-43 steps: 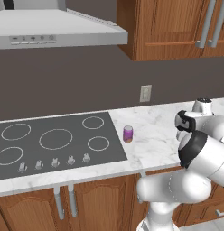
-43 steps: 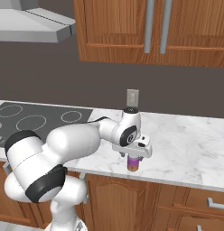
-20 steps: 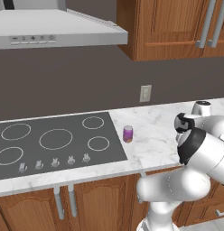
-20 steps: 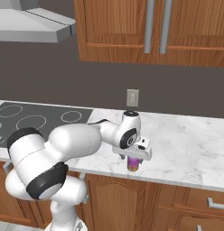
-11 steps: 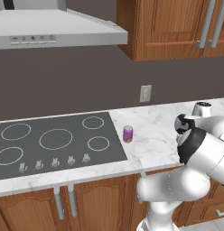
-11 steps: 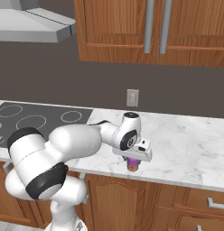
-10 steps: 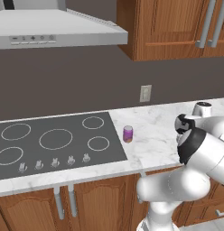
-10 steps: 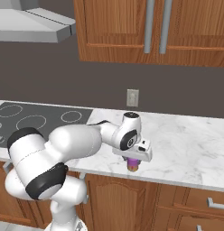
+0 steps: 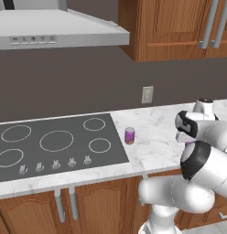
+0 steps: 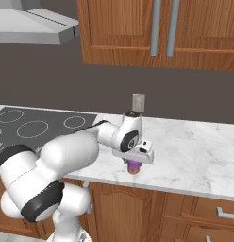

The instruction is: Four empty soda cans are scattered around the kitchen. Gather all the cans and cluster them next to the stove for recycling.

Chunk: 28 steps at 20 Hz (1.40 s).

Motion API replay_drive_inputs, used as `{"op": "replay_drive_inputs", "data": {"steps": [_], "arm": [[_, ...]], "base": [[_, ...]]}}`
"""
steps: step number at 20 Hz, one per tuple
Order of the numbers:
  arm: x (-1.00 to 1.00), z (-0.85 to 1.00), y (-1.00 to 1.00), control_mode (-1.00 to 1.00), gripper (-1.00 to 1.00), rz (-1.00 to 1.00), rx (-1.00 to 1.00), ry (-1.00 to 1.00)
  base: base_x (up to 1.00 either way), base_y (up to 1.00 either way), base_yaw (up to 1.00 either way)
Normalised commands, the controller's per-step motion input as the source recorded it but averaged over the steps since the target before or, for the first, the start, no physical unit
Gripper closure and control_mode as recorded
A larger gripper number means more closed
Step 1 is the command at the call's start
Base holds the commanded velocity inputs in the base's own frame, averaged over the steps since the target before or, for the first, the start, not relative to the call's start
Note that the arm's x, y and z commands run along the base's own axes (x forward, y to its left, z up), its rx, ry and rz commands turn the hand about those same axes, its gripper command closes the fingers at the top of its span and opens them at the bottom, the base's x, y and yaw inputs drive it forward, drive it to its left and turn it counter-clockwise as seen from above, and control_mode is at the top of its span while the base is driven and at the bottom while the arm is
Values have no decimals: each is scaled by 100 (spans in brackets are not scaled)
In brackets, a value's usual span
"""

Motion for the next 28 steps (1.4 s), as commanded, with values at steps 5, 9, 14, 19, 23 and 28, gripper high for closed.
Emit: {"op": "replay_drive_inputs", "data": {"steps": [5, 9, 14, 19, 23, 28], "arm": [[1, 9, 68, -100, 100, 5, 0, 0], [2, 0, 69, -100, 100, 6, 0, 0], [6, 2, 64, -100, 100, 6, 1, 0], [18, 1, 64, -100, 100, 7, 2, 0], [24, 0, 61, -100, 100, 8, 2, 0], [23, 0, 51, -100, 100, 8, 1, 0]], "base": [[0, 0, 0], [0, 0, 0], [0, 0, 0], [0, 0, 0], [0, 0, 0], [0, 0, 0]]}}
